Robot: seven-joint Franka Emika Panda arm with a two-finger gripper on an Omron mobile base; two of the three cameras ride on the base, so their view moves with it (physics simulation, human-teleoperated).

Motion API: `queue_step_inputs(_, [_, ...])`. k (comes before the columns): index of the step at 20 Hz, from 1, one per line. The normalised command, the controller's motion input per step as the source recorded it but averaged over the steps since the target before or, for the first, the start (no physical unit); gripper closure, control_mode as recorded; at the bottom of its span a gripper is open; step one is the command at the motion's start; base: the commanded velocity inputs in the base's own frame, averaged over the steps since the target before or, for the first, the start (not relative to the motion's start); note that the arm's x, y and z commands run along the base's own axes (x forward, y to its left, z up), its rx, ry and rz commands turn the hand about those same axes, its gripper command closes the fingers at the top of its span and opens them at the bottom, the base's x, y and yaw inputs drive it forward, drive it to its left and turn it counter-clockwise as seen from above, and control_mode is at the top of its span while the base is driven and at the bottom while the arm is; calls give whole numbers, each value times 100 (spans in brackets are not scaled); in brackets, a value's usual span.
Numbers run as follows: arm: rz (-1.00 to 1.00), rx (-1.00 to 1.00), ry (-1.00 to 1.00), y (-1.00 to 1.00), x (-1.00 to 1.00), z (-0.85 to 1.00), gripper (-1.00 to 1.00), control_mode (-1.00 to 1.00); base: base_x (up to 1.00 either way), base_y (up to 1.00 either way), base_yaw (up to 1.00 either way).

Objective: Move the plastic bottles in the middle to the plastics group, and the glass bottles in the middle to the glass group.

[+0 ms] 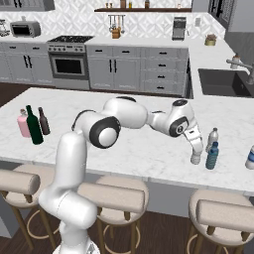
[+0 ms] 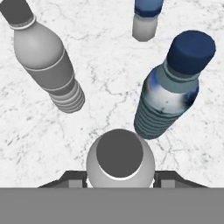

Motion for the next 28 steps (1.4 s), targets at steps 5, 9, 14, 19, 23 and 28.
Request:
queue_step_inputs(5, [0,0,0,0,0,0,100,-100,0,0,0])
queue_step_inputs(9, [0,0,0,0,0,0,-100,-100,0,0,0])
queue_step_inputs(14, [0,0,0,0,0,0,-100,-100,0,0,0])
queue_step_inputs(19, [0,0,0,0,0,0,-100,-100,0,0,0])
queue_step_inputs(23, [0,0,0,0,-19,29,-100,-100,0,0,0])
queue_step_inputs(28, [0,0,0,18,-61,62,-100,-100,0,0,0])
